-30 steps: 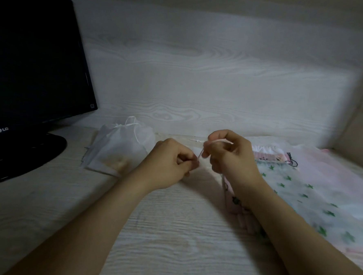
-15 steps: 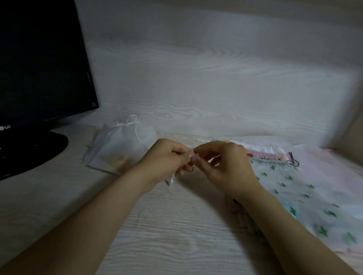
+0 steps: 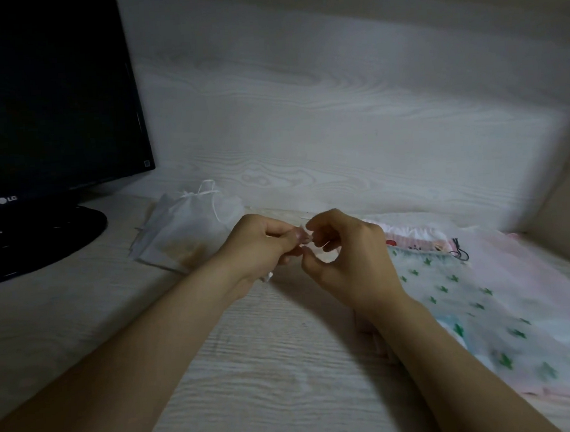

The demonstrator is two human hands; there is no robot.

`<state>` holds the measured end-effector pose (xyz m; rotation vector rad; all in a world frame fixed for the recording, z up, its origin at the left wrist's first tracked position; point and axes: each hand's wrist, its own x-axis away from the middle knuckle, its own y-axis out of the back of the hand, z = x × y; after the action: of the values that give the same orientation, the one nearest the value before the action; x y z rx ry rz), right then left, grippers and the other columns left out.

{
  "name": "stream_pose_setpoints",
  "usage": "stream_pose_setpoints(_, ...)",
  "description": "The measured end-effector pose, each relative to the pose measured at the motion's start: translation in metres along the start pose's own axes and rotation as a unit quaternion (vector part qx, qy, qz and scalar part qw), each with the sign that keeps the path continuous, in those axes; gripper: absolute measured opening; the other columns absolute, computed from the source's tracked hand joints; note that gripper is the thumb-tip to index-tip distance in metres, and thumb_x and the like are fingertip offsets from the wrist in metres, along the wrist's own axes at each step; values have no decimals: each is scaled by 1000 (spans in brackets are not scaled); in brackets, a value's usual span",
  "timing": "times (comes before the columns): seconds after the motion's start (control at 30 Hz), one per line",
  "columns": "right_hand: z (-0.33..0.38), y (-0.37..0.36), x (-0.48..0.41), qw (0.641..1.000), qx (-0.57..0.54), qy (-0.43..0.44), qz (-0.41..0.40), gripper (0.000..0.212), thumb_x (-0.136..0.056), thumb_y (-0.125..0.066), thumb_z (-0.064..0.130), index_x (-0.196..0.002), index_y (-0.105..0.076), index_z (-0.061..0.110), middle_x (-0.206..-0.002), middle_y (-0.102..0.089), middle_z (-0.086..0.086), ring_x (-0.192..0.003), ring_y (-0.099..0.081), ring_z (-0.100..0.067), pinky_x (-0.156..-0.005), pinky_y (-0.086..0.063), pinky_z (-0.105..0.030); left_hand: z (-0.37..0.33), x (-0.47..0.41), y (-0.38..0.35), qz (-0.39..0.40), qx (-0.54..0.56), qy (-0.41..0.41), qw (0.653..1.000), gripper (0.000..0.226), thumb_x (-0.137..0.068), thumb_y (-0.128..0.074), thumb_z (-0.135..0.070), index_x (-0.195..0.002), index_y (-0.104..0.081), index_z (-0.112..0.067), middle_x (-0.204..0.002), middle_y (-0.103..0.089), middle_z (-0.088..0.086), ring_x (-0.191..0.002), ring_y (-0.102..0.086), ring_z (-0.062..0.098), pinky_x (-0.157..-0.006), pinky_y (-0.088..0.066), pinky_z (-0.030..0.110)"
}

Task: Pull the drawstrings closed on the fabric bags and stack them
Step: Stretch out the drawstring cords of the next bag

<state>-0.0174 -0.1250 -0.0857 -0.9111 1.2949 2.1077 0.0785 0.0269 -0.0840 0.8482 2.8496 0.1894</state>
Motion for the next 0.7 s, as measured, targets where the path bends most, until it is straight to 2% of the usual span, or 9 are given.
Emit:
stream_pose_setpoints(0.1, -2, -1, -2, 1000, 18, 15, 13, 21, -81, -86, 32, -97, -78, 22, -83, -71, 9, -71, -65, -8, -67, -55, -31, -2, 1, 1, -3, -31, 3, 1000, 14, -98, -76, -32, -95, -86, -22, -88, -81, 2, -75, -64, 13, -66, -49, 36)
stream_pose_setpoints(0.17, -6, -2, -3, 999, 33, 15, 17, 15, -83, -86, 31, -95, -81, 24, -82, -72, 6, -69, -64, -9, -66, -54, -32, -4, 2, 1, -1, -54, 1, 999, 14, -99, -75, -31, -93, -85, -24, -90, -82, 1, -74, -62, 12, -58, -46, 24)
stream_pose_setpoints(0.23, -8, -3, -3, 999, 42, 19, 24, 13, -83, -86, 25, -96, -82, 25, -82, -72, 3, -69, -65, -10, -66, -50, -23, -5, 4, 0, -2, -62, -5, 998, 13, -99, -75, -28, -94, -85, -21, -89, -81, 2, -73, -61, 10, -49, -41, 12)
stream_pose_setpoints(0.3, -9, -4, -2, 997, 53, 24, 41, 16, -84, -85, 18, -97, -83, 26, -85, -72, 3, -70, -65, -10, -67, -45, -14, -7, 5, 0, 4, -68, -6, 998, 13, -98, -76, -26, -95, -84, -17, -90, -80, 6, -73, -62, 9, -45, -38, 8)
stream_pose_setpoints(0.33, -8, -4, -1, 997, 60, 26, 47, 17, -84, -84, 15, -97, -83, 27, -86, -72, 2, -70, -66, -11, -66, -46, -15, -8, 5, 0, 10, -72, -5, 997, 12, -97, -77, -26, -96, -84, -16, -93, -81, 8, -73, -61, 9, -45, -37, 8)
stream_pose_setpoints(0.4, -7, -4, -2, 996, 72, 33, 48, 19, -84, -83, 11, -95, -83, 26, -85, -72, 1, -70, -66, -14, -65, -52, -26, -9, 5, 0, 20, -85, 0, 996, 11, -96, -78, -23, -97, -84, -15, -94, -80, 8, -75, -60, 10, -46, -37, 8)
stream_pose_setpoints(0.47, -7, -4, -2, 995, 78, 35, 46, 21, -81, -82, 6, -91, -83, 25, -82, -72, 0, -69, -66, -16, -63, -52, -31, -10, 4, 1, 33, -97, 2, 995, 7, -94, -79, -19, -97, -85, -16, -92, -80, -1, -78, -63, 5, -56, -42, 7)
stream_pose_setpoints(0.6, -8, -5, -3, 994, 92, 29, 54, 25, -81, -77, 5, -96, -83, 24, -80, -70, -3, -69, -65, -20, -62, -52, -34, -7, 4, -3, 31, -89, -13, 995, 11, -90, -82, -11, -97, -86, -19, -94, -82, -4, -99, -74, 6, -93, -54, 21)
stream_pose_setpoints(0.7, -7, -8, -3, 993, 102, 29, 56, 28, -85, -68, 6, -103, -83, 23, -83, -69, -6, -70, -65, -24, -62, -52, -36, -5, 4, -9, 7, -72, -16, 997, 13, -88, -81, -7, -96, -85, -16, -95, -82, 0, -104, -75, 11, -101, -57, 30)
